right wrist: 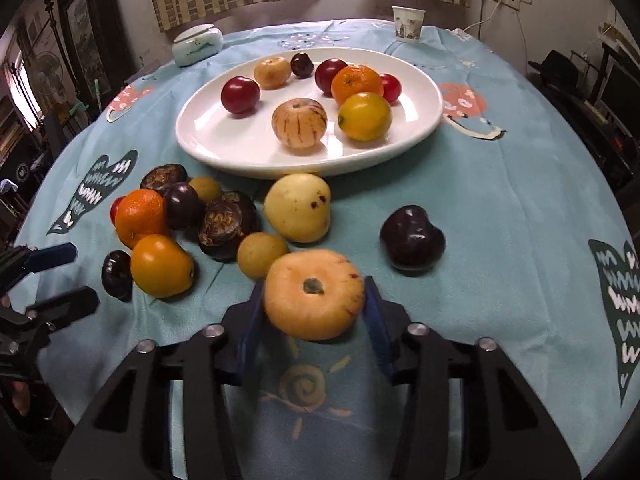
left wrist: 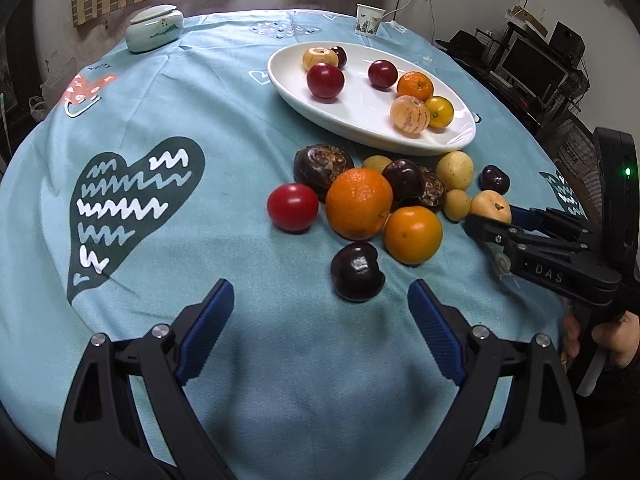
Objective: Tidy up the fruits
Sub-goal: 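Grasp a dark plum with the left tool while the right tool grasps the tan pepino, then carry both fruits onto the white plate and open both tools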
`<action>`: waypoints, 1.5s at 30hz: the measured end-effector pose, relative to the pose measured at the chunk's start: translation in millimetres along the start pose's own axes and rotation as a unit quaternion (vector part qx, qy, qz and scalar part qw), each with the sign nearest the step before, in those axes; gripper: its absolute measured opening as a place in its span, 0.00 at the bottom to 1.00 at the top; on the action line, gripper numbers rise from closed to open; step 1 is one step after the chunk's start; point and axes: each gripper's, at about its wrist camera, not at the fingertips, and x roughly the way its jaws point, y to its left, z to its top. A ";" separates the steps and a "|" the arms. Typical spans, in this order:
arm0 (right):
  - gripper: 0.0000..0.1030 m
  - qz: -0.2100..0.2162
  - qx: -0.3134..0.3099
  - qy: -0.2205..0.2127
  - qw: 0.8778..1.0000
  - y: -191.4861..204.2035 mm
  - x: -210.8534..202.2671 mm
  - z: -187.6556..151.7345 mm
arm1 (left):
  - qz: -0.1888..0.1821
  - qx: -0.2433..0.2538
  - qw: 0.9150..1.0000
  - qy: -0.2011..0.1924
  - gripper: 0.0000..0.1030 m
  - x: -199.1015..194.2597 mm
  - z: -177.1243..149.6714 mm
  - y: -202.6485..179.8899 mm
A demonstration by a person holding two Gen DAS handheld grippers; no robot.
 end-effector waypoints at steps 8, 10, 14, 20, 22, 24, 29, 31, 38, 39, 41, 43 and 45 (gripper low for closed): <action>0.45 0.036 0.034 0.011 0.999 -9.4 -19.9 -10.7 | 0.004 -0.007 1.000 -0.010 0.77 11.3 3.4 -4.2; 0.45 0.042 0.044 0.015 0.998 -13.2 -22.2 -14.5 | -0.010 -0.007 1.000 0.002 0.52 19.3 2.9 -5.7; 0.45 0.050 0.052 0.016 0.997 -15.6 -24.0 -18.8 | -0.022 0.004 1.000 -0.005 0.30 19.4 2.2 -15.0; 0.45 0.062 0.043 0.006 0.997 -7.9 -33.4 -21.7 | -0.017 -0.001 1.000 -0.012 0.30 5.4 0.1 -15.9; 0.45 0.064 0.043 0.004 0.997 -6.5 -35.0 -22.4 | -0.016 -0.002 1.000 -0.018 0.30 -0.6 0.0 -16.0; 0.45 0.065 0.041 0.003 0.997 -4.4 -37.2 -23.5 | -0.017 0.000 1.000 -0.024 0.30 -6.9 -0.3 -17.1; 0.45 0.067 0.039 -0.003 0.997 -1.5 -43.0 -25.0 | -0.018 0.008 0.999 -0.037 0.30 -19.4 -1.0 -20.0; 0.45 0.067 0.039 -0.005 0.997 -0.6 -44.8 -25.8 | -0.019 0.009 0.999 -0.041 0.30 -23.1 -0.7 -19.9; 0.45 0.069 0.035 -0.006 0.997 3.3 -46.2 -26.1 | -0.022 0.014 0.998 -0.053 0.30 -33.0 6.3 -19.0; 0.45 0.070 0.034 -0.005 0.997 4.1 -45.4 -25.9 | -0.022 0.015 0.998 -0.055 0.30 -33.7 8.5 -18.7; 0.45 0.073 0.034 -0.002 0.997 6.0 -43.3 -25.9 | -0.022 0.016 0.998 -0.056 0.30 -33.2 12.1 -17.7; 0.45 0.078 0.034 0.001 0.996 7.5 -40.4 -26.1 | -0.022 0.016 0.998 -0.053 0.30 -29.1 15.8 -16.3; 0.45 0.083 0.032 0.008 0.996 8.2 -36.0 -22.8 | -0.024 0.015 0.998 -0.049 0.30 -24.3 22.2 -14.5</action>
